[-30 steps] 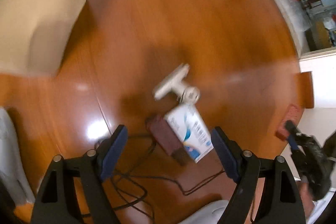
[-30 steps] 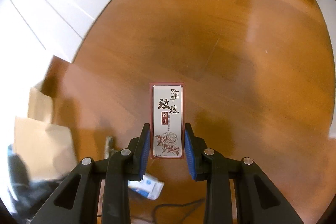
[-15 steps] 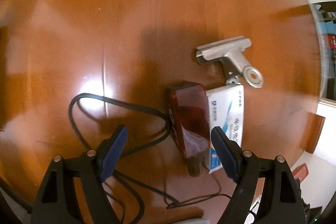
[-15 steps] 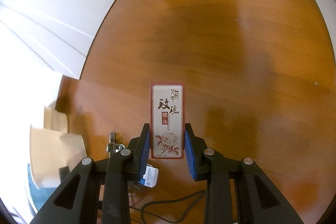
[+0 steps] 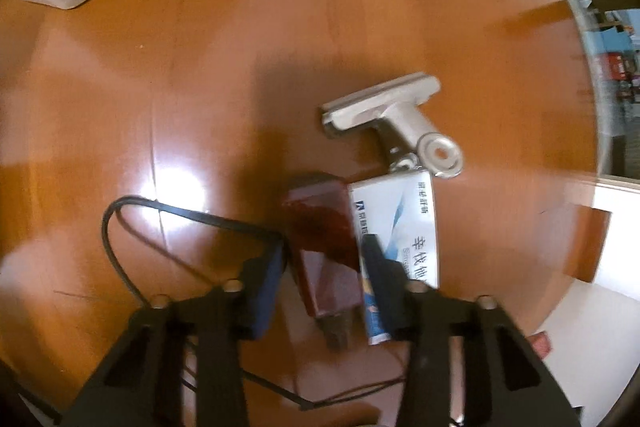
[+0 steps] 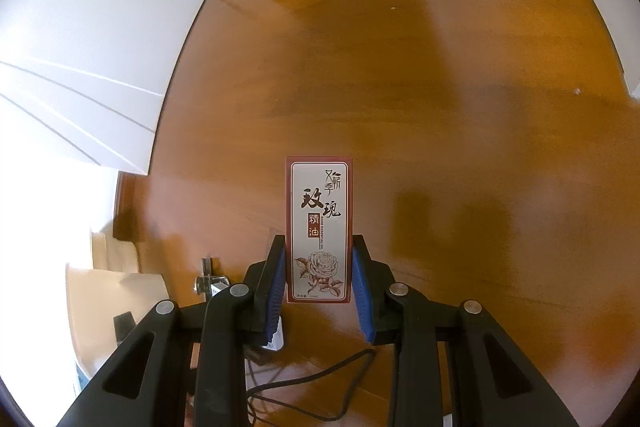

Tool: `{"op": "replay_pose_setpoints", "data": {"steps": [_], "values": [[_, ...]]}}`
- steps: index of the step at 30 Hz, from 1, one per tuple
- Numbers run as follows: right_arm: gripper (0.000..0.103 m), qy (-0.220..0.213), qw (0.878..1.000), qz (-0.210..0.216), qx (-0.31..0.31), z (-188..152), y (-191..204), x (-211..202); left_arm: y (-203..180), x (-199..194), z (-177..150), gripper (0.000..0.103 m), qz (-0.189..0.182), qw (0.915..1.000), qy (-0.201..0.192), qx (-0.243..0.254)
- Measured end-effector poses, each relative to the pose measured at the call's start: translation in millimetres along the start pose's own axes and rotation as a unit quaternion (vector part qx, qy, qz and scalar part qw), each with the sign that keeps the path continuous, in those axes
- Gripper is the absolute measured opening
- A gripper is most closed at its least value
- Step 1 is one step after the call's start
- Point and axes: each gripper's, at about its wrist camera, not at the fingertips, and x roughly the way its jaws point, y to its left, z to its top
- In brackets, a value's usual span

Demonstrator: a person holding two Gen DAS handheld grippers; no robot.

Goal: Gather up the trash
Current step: 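Grasp the dark red plastic item with the left tool and lift it, then drop the dark red item into the wastebasket with the left tool while the right tool carries the rose-oil box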

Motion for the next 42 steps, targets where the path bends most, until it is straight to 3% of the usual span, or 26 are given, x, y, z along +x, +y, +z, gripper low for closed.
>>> {"op": "replay_pose_setpoints", "data": {"steps": [4,11,19,25,32,35,39,42], "values": [[0.032,-0.004,1.0,0.005,0.014,-1.2,-0.6,2.3,18.8,-0.3,12.7,0.036,-0.036,0.9993,0.0,0.003],[0.032,-0.012,1.0,0.008,0.016,0.8,-1.9,-1.6,31.4,-2.2,13.8,0.031,-0.044,0.999,0.001,0.009],[0.032,-0.02,1.0,0.009,0.004,-1.0,6.2,-7.0,19.7,-71.0,25.6,0.03,-0.081,0.9954,-0.013,0.051],[0.032,-0.029,0.999,0.013,-0.021,-1.5,39.1,-19.9,30.4,-131.0,30.4,0.03,-0.121,0.9902,-0.029,0.063],[0.032,-0.035,0.995,0.008,-0.088,-6.7,120.5,-72.4,19.8,-253.4,13.9,0.03,-0.129,0.9763,-0.133,0.111],[0.032,-0.039,0.992,0.013,-0.118,-8.4,161.0,-102.5,24.7,-324.3,7.7,0.03,-0.131,0.9622,-0.197,0.134],[0.032,-0.047,0.981,0.027,-0.188,-15.6,240.0,-149.4,57.1,-407.2,39.1,0.03,-0.123,0.9486,-0.265,0.122],[0.032,-0.042,0.972,0.044,-0.227,-25.2,294.3,-173.0,74.8,-435.8,69.8,0.03,-0.091,0.9467,-0.286,0.116]]}}
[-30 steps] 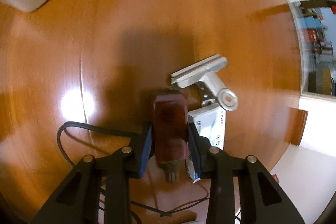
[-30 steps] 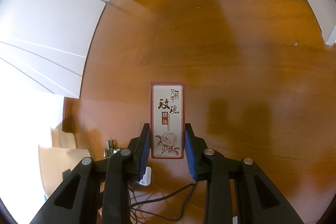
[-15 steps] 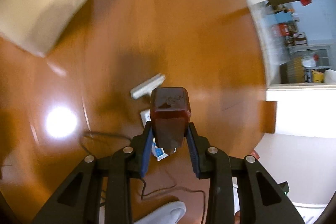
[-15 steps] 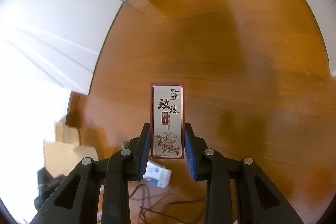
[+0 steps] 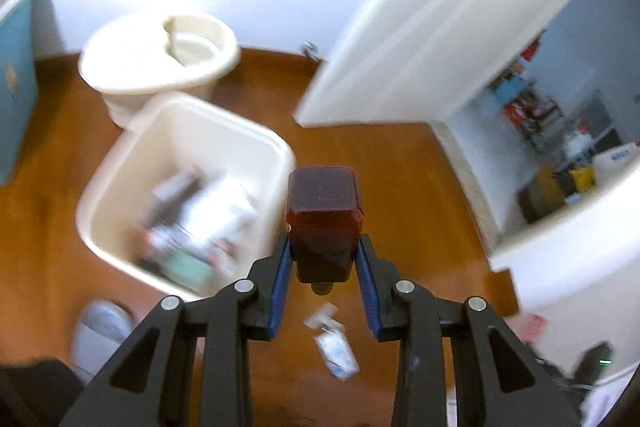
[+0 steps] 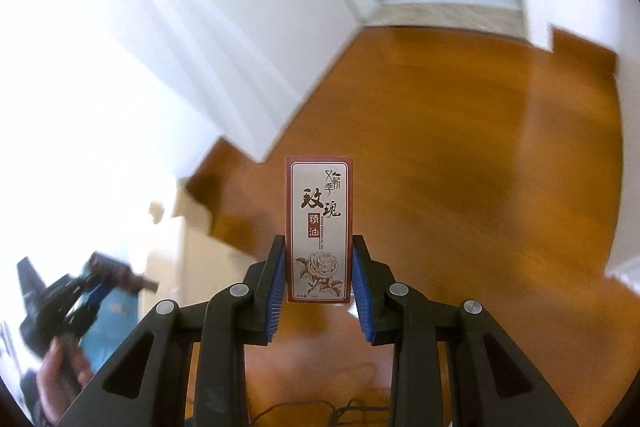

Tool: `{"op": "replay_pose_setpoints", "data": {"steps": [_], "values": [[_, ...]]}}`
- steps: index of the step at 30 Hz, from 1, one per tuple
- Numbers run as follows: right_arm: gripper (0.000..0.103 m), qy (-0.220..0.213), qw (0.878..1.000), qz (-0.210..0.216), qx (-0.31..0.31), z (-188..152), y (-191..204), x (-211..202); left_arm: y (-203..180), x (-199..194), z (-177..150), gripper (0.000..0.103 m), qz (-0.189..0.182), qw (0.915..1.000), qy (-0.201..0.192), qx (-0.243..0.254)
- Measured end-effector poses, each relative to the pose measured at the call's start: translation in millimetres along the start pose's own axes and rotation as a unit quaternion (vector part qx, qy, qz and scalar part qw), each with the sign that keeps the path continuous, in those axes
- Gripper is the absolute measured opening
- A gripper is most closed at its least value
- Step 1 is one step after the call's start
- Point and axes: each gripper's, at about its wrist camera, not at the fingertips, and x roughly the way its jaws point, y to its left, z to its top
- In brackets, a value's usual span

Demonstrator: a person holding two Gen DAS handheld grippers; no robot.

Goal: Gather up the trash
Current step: 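Drop the dark red item into the wastebasket with the left tool while the right tool carries the rose-oil box, then drop the rose-oil box into the wastebasket by opening the right tool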

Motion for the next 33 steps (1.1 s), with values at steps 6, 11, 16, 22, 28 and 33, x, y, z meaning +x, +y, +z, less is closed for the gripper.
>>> {"op": "replay_pose_setpoints", "data": {"steps": [6,11,16,22,28,33], "values": [[0.032,0.017,0.998,0.028,-0.046,16.1,95.9,-13.1,47.9,48.1,47.0,0.039,0.07,0.9942,0.079,0.021],[0.033,0.042,0.995,0.043,-0.083,10.7,157.7,-3.1,55.9,28.2,60.8,0.065,0.096,0.9904,0.075,0.065],[0.033,0.081,0.989,0.059,-0.111,-8.2,224.0,29.3,54.7,-27.7,78.7,0.066,0.101,0.9828,0.065,0.14],[0.033,0.113,0.981,0.073,-0.142,-39.2,301.7,96.2,78.2,-72.0,86.5,0.066,0.082,0.9893,0.057,0.106],[0.033,0.161,0.97,0.048,-0.175,-60.7,354.3,181.0,106.8,-75.5,97.6,0.066,0.063,0.9948,0.061,0.051],[0.046,0.221,0.954,0.009,-0.204,-81.2,372.9,238.9,117.5,-76.1,105.1,0.066,0.061,0.9953,0.063,0.041]]}}
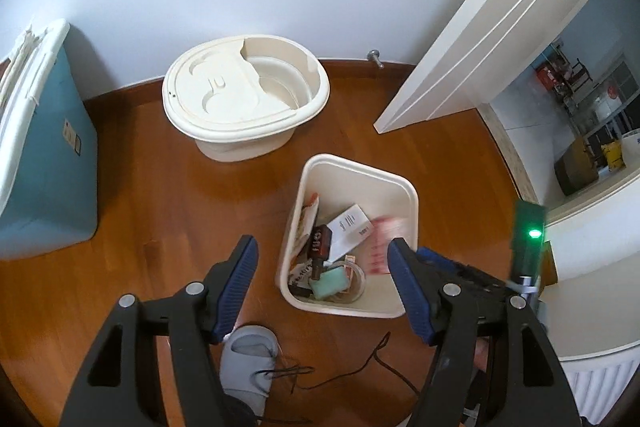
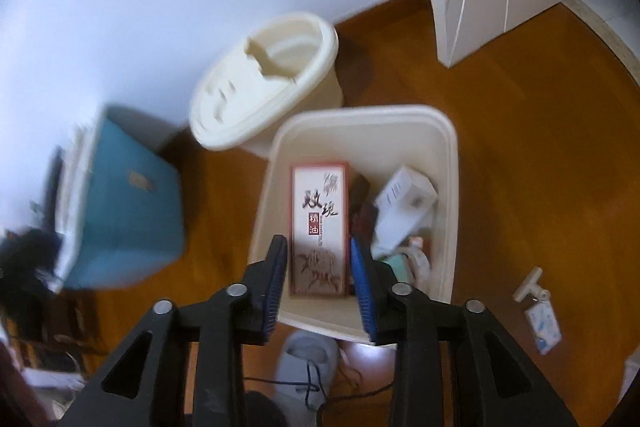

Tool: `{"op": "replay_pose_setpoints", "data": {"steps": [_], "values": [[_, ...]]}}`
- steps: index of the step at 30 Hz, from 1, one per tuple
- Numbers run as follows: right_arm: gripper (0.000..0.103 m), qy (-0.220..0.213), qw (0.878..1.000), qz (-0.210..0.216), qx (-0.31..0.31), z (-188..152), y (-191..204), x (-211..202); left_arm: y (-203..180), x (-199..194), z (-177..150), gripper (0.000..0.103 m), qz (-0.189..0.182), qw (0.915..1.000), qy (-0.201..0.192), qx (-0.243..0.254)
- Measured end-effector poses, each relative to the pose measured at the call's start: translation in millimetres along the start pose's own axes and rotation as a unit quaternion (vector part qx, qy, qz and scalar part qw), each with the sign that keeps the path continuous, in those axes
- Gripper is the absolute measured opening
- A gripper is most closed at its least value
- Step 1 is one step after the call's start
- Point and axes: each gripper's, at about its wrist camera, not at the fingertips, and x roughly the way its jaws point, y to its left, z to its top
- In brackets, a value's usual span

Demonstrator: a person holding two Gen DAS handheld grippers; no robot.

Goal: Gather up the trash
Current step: 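Drop the rose-oil box into the wastebasket by opening the right tool, then grasp the white-and-blue medicine box with the right tool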

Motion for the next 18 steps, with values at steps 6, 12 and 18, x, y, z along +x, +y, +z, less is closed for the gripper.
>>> {"op": "replay_pose_setpoints", "data": {"steps": [6,12,18], "values": [[0.059,0.02,0.999,0.002,-0.046,-4.7,0.4,-13.3,5.6,-0.9,0.9,0.066,-0.006,1.0,0.006,-0.001],[0.064,0.111,0.976,-0.044,-0.182,-69.8,-77.9,-64.2,-28.1,8.5,-12.4,0.066,-0.018,0.9987,0.024,0.041],[0.077,0.174,0.953,-0.128,-0.21,-147.2,-213.6,-36.5,-100.1,35.5,-43.4,0.066,-0.033,0.9928,0.035,0.11]]}}
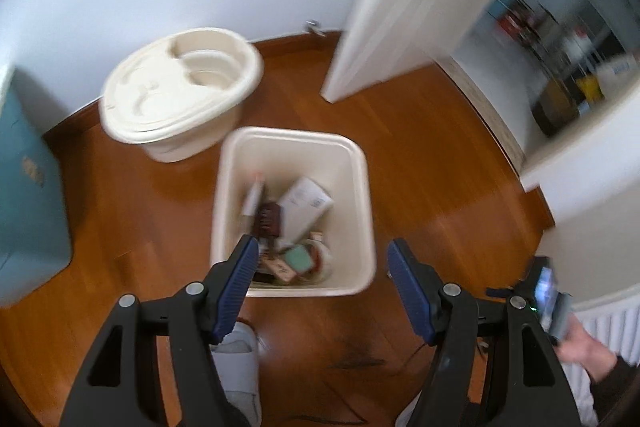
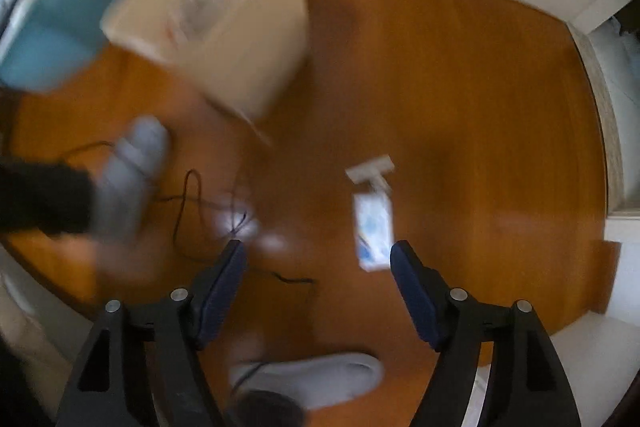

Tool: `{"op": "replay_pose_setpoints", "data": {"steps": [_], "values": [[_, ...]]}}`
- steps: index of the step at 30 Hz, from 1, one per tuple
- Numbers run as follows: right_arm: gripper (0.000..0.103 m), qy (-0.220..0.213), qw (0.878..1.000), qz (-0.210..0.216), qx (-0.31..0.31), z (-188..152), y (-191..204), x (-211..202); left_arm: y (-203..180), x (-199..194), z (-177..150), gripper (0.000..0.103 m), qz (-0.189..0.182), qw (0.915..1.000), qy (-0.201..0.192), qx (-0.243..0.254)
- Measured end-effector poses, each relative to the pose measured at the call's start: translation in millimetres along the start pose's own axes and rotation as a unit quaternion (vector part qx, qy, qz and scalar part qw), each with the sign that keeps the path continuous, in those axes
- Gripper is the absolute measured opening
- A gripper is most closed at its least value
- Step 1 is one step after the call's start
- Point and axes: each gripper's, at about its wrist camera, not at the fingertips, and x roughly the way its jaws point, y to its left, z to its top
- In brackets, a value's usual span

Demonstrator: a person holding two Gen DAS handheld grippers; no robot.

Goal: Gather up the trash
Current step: 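Grasp the white-and-blue medicine box with the right tool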

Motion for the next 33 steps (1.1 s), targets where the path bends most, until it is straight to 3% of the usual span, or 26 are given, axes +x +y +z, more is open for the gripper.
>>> {"op": "replay_pose_setpoints", "data": {"steps": [7,13,14,15,17,18,20,21,23,26,29,31,33], "values": [[0.077,0.028,0.999,0.035,-0.025,-19.9,-45.6,148.7,-91.3,59.0,-28.0,0.066,0.0,0.9919,0.01,0.127],[0.077,0.034,0.997,0.054,-0.05,-18.2,-64.9,238.1,-123.8,123.9,-49.0,0.066,-0.001,0.9802,0.056,0.19],[0.082,0.033,0.997,0.056,-0.05,-17.5,-67.8,248.1,-127.6,134.0,-51.0,0.066,0.003,0.9781,0.065,0.198],[0.082,0.017,0.998,0.037,-0.057,-17.5,-69.3,254.1,-130.3,142.6,-53.3,0.066,0.004,0.9761,0.07,0.206],[0.06,0.012,0.997,0.056,-0.058,-17.3,-73.5,261.9,-139.8,159.0,-57.8,0.066,0.006,0.9707,0.075,0.228],[0.055,0.007,0.997,0.052,-0.056,-18.4,-74.8,263.8,-145.1,166.9,-59.6,0.066,0.006,0.9672,0.077,0.242],[0.022,-0.002,0.996,0.053,-0.065,-22.1,-73.2,264.3,-154.0,184.3,-62.4,0.066,0.01,0.9591,0.085,0.27],[0.019,-0.005,0.997,0.054,-0.062,-24.7,-74.3,265.0,-159.7,196.8,-65.4,0.066,0.018,0.955,0.094,0.281],[0.019,-0.02,0.996,0.072,-0.038,-32.3,-80.9,262.3,-164.9,211.4,-68.7,0.066,0.023,0.9546,0.102,0.279],[0.018,-0.059,0.993,0.096,0.02,-49.5,-97.8,246.5,-166.7,240.0,-85.1,0.066,0.012,0.965,0.122,0.232],[0.018,-0.118,0.981,0.124,0.094,-74.9,-118.1,222.3,-174.7,276.0,-106.6,0.066,-0.01,0.9721,0.147,0.183],[0.018,-0.151,0.968,0.137,0.145,-99.6,-132.6,209.8,-196.8,302.1,-122.5,0.066,-0.005,0.9624,0.144,0.23],[0.018,-0.174,0.956,0.144,0.188,-124.0,-145.1,201.1,-217.9,330.4,-137.4,0.066,0.017,0.9411,0.15,0.303]]}}
